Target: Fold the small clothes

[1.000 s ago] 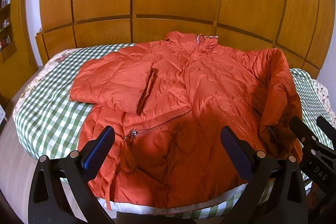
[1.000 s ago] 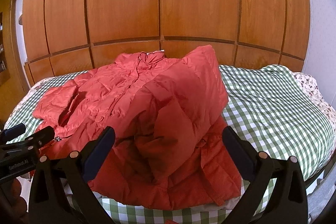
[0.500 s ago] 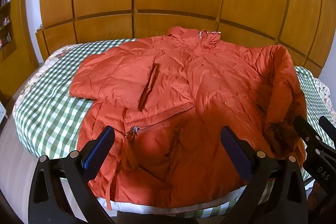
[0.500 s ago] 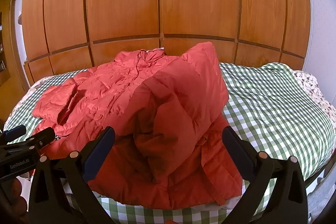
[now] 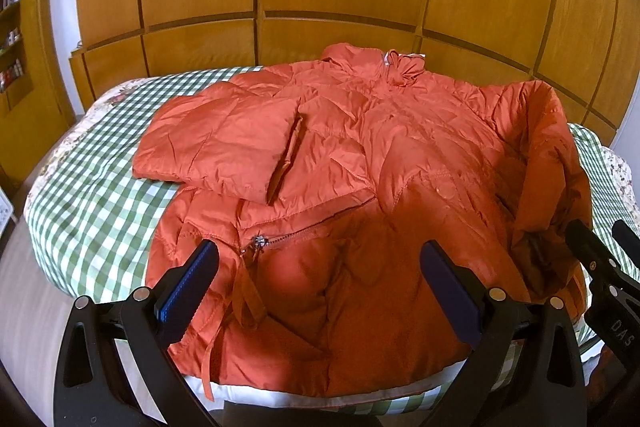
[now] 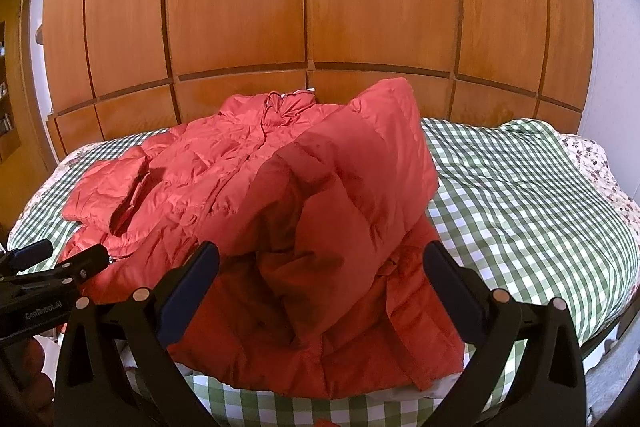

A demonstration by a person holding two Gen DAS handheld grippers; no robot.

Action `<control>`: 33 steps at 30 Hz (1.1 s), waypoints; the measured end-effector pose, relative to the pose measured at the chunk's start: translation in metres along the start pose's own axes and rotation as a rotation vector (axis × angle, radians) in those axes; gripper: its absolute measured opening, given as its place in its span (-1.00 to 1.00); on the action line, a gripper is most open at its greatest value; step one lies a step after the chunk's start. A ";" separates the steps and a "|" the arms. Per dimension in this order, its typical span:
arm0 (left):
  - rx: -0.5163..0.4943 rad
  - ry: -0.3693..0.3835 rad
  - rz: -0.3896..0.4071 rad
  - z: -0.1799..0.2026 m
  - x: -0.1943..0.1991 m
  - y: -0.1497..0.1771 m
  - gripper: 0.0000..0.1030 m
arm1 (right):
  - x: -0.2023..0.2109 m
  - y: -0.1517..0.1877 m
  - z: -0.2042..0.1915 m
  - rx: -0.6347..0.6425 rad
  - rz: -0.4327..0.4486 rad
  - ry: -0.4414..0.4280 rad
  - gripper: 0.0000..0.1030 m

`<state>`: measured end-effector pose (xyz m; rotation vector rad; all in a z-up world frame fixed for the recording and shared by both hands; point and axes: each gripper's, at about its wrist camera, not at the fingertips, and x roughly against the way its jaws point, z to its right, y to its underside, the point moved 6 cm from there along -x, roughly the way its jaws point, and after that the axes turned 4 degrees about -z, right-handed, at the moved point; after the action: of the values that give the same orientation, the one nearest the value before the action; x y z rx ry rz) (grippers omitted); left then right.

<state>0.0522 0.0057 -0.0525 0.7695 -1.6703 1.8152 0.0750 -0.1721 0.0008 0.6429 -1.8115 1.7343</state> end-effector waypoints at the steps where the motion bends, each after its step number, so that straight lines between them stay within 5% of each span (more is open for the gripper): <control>1: 0.000 0.000 0.000 0.000 0.000 0.000 0.94 | 0.000 0.000 0.000 -0.001 0.000 0.000 0.97; 23: -0.003 -0.020 0.000 -0.008 -0.003 -0.003 0.93 | -0.019 -0.008 -0.012 0.059 -0.031 -0.030 0.97; 27: -0.036 0.049 -0.050 -0.010 -0.017 -0.003 0.93 | -0.049 -0.005 -0.016 0.094 -0.089 -0.012 0.97; 33: 0.058 0.154 -0.051 -0.028 -0.028 -0.001 0.94 | -0.081 -0.003 0.020 0.082 -0.153 0.081 0.97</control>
<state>0.0704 0.0331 -0.0740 0.6721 -1.4927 1.8453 0.1356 -0.1947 -0.0521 0.7146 -1.6012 1.7139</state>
